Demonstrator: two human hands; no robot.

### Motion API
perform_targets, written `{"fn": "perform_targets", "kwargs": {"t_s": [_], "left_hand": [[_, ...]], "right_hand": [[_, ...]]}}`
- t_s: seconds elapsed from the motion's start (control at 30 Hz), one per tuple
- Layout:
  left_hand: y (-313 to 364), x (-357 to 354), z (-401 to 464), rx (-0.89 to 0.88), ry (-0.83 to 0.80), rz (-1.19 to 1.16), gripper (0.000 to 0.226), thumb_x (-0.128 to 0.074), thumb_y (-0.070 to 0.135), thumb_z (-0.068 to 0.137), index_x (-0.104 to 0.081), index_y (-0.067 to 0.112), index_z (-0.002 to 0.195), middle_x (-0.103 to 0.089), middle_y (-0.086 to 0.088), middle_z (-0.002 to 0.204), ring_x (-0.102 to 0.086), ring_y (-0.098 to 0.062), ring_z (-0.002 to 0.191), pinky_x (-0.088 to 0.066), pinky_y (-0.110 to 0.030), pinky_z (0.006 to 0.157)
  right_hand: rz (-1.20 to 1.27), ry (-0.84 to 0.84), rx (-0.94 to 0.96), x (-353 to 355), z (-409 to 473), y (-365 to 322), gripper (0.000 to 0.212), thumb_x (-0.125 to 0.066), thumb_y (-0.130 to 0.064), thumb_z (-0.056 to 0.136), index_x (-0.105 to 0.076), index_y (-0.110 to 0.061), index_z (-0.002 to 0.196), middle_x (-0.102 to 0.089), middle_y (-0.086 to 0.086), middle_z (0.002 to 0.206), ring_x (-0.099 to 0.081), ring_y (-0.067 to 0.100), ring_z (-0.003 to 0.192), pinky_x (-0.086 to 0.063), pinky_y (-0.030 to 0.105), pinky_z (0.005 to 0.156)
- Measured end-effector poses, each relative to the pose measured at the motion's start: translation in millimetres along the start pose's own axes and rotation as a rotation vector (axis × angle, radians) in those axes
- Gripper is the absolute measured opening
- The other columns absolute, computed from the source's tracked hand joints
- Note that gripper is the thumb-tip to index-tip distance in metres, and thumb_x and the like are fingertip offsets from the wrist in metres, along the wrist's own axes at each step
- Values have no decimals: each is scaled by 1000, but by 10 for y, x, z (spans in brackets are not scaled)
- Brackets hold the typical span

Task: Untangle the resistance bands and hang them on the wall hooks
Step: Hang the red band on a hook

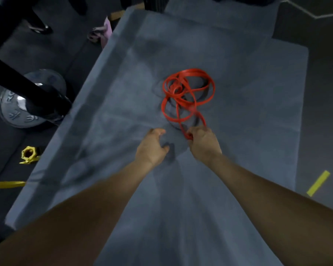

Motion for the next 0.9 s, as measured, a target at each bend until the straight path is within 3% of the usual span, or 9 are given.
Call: {"fn": "perform_targets", "kwargs": {"t_s": [0.13, 0.37, 0.5, 0.57, 0.63, 0.73, 0.83, 0.9], "left_hand": [[382, 555, -118, -30, 66, -8, 52, -65, 5, 80, -50, 6, 130, -52, -13, 131, -53, -26, 120, -36, -25, 100], [1428, 2010, -518, -213, 153, -94, 54, -67, 2, 78, -50, 7, 129, -54, -9, 128, -54, -25, 114, -42, -28, 95], [1942, 2820, -1000, -331, 170, -104, 23, -66, 2, 82, -63, 1, 105, -61, -3, 91, -54, -14, 88, -45, -20, 74], [2106, 3259, -1300, -370, 234, -97, 4, -60, 2, 86, -62, 5, 88, -54, 3, 70, -50, -11, 72, -43, -16, 68], [2206, 3693, -1600, -369, 298, -32, 7, -56, 6, 89, -63, 4, 88, -52, 2, 67, -47, -10, 67, -36, -13, 59], [2292, 4339, -2066, -370, 369, -109, 7, -60, 12, 88, -66, 10, 85, -60, -3, 71, -52, -12, 66, -42, -30, 67], [2370, 4932, -2490, -384, 443, -173, 19, -66, 16, 85, -61, 23, 68, -54, 6, 59, -47, 0, 50, -38, -26, 58], [2424, 5290, -2780, -386, 490, -233, 22, -63, 16, 87, -59, 26, 67, -56, 3, 61, -51, -7, 56, -40, -27, 61]], "right_hand": [[176, 35, 99, 673, -143, -434, 25, -50, -6, 87, -62, -6, 109, -60, 16, 115, -51, 34, 112, -42, 35, 90], [232, 78, 343, 2245, -418, -1542, 24, -54, -12, 89, -68, -6, 108, -61, 20, 105, -53, 33, 106, -38, 32, 90], [276, 144, 444, 3117, -766, -2193, 20, -53, -7, 89, -66, -1, 103, -61, 21, 101, -52, 31, 101, -36, 30, 86], [307, 164, 487, 3497, -974, -2493, 19, -52, -8, 91, -66, 0, 101, -59, 18, 98, -52, 27, 96, -33, 21, 80], [314, 181, 535, 3839, -1184, -2780, 21, -52, -11, 92, -67, -3, 105, -60, 14, 100, -54, 23, 95, -30, 17, 73], [327, 207, 623, 4310, -1486, -3231, 20, -56, -16, 91, -67, -7, 105, -64, 5, 96, -56, 15, 88, -34, 16, 71], [413, 238, 659, 4743, -1719, -3621, 20, -63, -20, 87, -66, -6, 101, -64, 3, 88, -60, 17, 83, -47, 29, 73], [426, 271, 715, 5014, -1905, -3918, 21, -66, -21, 85, -66, -5, 98, -65, 6, 88, -60, 18, 82, -48, 32, 78]]}}
Point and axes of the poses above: each hand's wrist, its own z-axis towards the middle knuckle, its own x-axis out of the back of the hand, y = z × x, the point moved 8 cm from there along z, towards the middle knuckle
